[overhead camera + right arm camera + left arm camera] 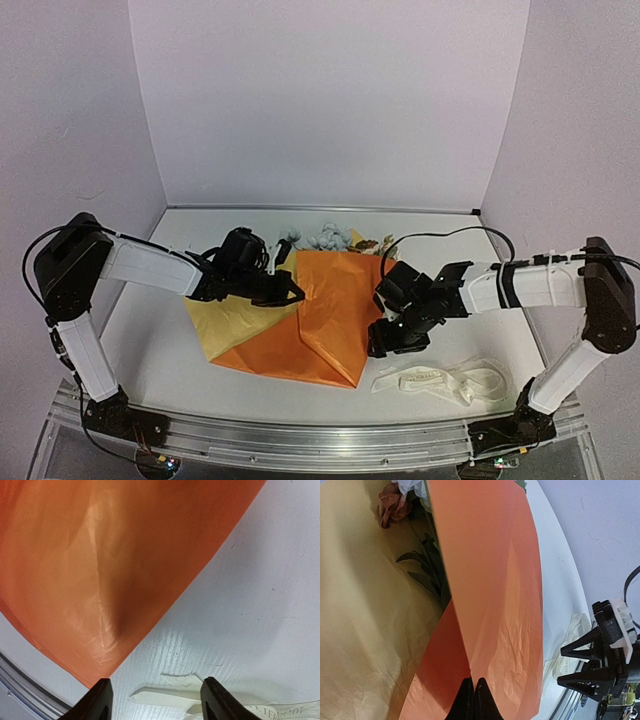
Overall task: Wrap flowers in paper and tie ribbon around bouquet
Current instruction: Press the fold line on the 2/3-folded wrapping paper.
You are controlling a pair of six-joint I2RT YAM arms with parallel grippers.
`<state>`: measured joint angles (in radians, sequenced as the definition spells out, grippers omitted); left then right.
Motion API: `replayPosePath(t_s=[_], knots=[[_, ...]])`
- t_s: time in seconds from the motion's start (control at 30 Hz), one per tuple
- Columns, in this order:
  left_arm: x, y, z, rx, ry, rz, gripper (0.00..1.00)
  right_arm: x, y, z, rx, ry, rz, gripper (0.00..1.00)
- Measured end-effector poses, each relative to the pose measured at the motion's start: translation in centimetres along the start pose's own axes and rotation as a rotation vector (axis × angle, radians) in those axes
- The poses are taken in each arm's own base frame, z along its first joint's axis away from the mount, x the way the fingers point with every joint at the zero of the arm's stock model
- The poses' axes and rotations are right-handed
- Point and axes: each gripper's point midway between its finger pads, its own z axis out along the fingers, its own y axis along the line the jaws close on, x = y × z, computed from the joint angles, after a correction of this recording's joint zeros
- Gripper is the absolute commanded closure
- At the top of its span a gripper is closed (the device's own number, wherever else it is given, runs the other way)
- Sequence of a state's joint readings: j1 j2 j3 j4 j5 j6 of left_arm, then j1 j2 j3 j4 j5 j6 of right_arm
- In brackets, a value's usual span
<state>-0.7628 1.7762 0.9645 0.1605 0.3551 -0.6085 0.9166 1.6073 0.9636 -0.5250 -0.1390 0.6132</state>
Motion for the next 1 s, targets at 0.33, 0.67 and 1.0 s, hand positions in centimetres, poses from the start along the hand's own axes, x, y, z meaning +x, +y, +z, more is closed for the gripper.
replayPosePath(t_s=[0.33, 0.67, 1.0], knots=[[1.9, 4.3, 1.2, -0.066, 0.039, -0.093, 1.00, -3.3, 3.1, 0.1, -0.154, 0.018, 0.108, 0.78], [2.3, 5.2, 2.2, -0.062, 0.040, -0.110, 1.00, -5.9, 2.3, 4.6, -0.236, 0.065, 0.314, 0.84], [3.2, 6.2, 2.8, -0.081, 0.066, -0.120, 1.00, -9.2, 0.4, 5.0, -0.294, 0.012, 0.466, 0.83]])
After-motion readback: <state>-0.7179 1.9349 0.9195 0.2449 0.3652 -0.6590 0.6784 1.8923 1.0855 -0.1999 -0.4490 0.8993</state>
